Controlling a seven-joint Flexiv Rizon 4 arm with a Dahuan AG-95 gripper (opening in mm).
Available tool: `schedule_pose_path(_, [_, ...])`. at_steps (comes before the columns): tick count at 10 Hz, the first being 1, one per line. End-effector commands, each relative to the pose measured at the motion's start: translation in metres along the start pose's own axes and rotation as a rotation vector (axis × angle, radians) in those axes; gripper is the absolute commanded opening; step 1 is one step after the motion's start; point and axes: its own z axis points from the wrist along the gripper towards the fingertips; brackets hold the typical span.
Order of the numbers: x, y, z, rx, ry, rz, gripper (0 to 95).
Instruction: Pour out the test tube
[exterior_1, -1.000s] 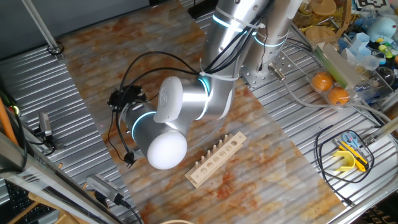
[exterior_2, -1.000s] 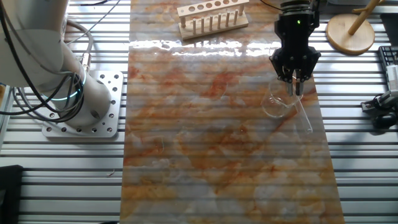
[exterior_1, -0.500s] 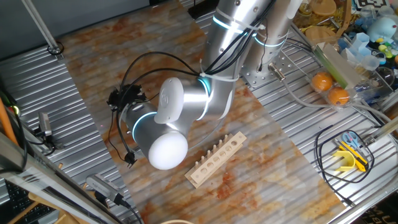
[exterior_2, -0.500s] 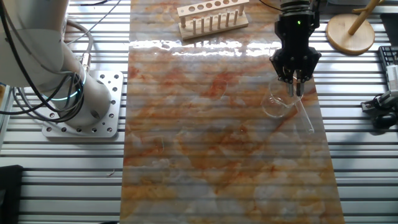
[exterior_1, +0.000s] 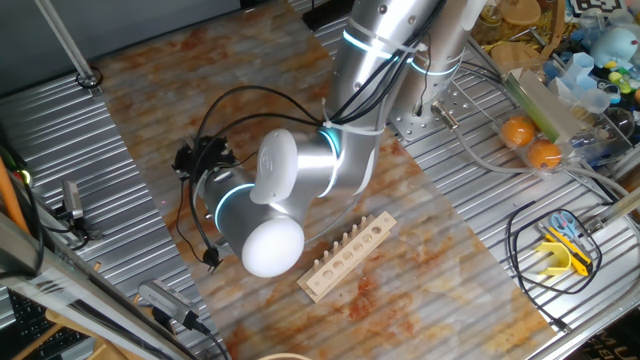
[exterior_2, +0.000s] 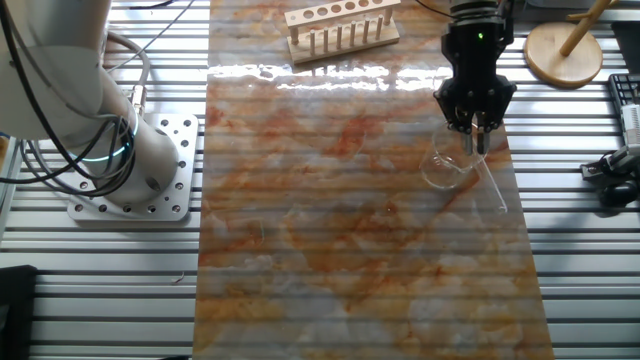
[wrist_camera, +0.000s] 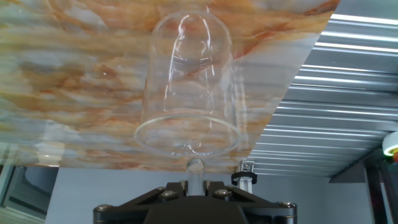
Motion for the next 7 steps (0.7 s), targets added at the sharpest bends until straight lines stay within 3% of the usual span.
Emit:
schedule_pose_path(1, [0.0002,0.0002,0.0005,0.004,0.01,-0.006,0.0])
schedule_pose_path(7, [0.0003,0.0,0.0003,0.006,0.03,-0.023,0.0])
